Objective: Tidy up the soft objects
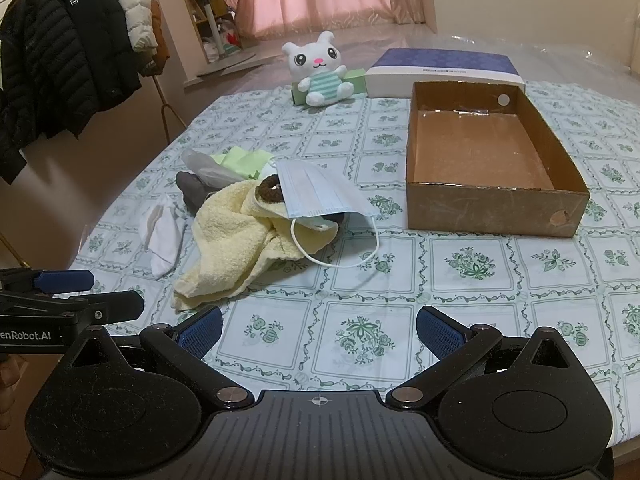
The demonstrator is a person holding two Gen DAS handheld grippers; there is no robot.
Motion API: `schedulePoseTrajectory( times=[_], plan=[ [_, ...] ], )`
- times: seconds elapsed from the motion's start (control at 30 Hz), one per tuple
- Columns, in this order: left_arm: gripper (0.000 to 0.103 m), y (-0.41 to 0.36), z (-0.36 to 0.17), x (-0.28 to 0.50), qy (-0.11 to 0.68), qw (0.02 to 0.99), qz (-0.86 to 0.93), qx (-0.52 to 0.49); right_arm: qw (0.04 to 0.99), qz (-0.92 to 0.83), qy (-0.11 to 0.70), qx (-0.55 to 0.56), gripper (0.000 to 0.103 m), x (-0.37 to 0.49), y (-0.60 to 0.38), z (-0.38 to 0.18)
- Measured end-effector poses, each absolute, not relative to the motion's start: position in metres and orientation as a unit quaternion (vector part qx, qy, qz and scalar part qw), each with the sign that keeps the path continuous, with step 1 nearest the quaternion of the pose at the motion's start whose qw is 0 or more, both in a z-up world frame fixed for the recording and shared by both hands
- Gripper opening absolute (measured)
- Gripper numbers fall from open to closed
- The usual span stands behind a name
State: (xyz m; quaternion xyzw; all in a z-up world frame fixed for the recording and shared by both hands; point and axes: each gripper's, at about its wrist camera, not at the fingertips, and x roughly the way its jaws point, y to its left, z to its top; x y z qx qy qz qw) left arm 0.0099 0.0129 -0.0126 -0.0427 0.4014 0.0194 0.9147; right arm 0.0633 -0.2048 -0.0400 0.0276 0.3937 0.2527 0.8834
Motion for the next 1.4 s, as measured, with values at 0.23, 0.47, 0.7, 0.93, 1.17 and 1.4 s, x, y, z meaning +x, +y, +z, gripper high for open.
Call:
schedulePoseTrajectory(
  times=[0.23, 0.47, 0.7, 0.93, 1.17, 1.4],
  plan=[
    [0.088, 0.013, -0.014, 0.012, 0.404, 0.913, 0.021, -0.044, 0.883, 0.253, 0.393, 0.028, 0.103, 0.063, -0.205, -0.04],
    [0.088, 0.018, -0.016, 0.017, 0.409, 0.911, 0.027, -0.049, 0.886, 0.252, 0.389, 0.026, 0.103, 0.07, -0.204, -0.044],
    [0.088, 0.029, -0.02, 0.025, 0.416, 0.907, 0.035, -0.06, 0.888, 0.26, 0.377, 0.027, 0.103, 0.082, -0.201, -0.044],
    [0.086, 0.047, -0.024, 0.036, 0.408, 0.909, 0.058, -0.064, 0.896, 0.275, 0.348, 0.013, 0.103, 0.102, -0.19, -0.044],
    [0.085, 0.07, -0.029, 0.05, 0.402, 0.909, 0.091, -0.064, 0.901, 0.277, 0.333, 0.007, 0.101, 0.134, -0.177, -0.048],
    [0.085, 0.088, -0.039, 0.068, 0.405, 0.905, 0.11, -0.065, 0.897, 0.289, 0.335, -0.003, 0.095, 0.174, -0.161, -0.058]
  ],
)
